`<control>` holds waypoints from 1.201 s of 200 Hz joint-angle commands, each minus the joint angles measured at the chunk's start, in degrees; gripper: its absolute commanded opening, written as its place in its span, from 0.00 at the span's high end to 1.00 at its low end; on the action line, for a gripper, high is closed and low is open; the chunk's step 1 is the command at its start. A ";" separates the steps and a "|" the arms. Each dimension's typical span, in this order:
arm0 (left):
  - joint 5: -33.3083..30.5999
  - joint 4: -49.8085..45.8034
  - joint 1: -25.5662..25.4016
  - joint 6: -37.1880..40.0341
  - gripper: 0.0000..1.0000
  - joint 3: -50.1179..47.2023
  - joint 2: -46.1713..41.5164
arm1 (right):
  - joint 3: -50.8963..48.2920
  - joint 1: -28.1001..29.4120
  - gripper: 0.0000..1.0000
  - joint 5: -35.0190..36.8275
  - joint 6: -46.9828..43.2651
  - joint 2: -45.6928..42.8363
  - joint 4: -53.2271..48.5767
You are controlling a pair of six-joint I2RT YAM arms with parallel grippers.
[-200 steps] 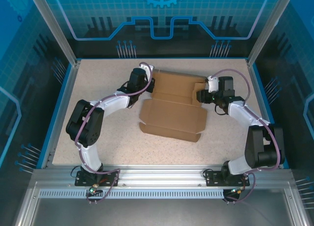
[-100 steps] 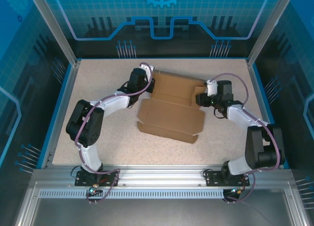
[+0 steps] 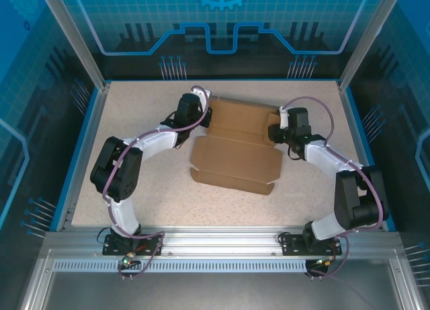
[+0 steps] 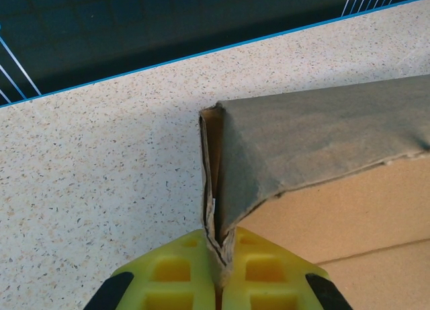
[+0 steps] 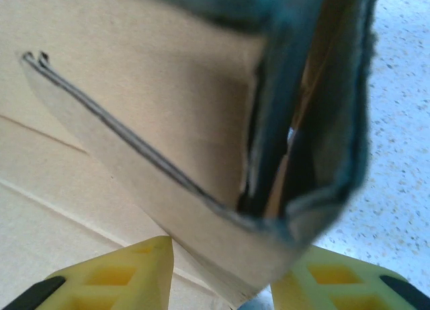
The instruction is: Fold the paper box
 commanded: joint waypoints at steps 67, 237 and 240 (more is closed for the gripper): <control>1.40 0.07 -0.37 0.22 1.00 0.10 -2.19 | 4.06 4.26 0.65 18.62 6.89 2.46 -6.39; 1.30 -0.01 -0.35 0.44 1.00 -0.21 -2.22 | 3.19 -1.65 0.54 -6.06 -3.31 2.82 2.78; 1.26 -0.09 -0.36 0.49 1.00 -0.24 -2.16 | 3.26 -1.68 0.54 -6.07 -3.24 2.91 2.88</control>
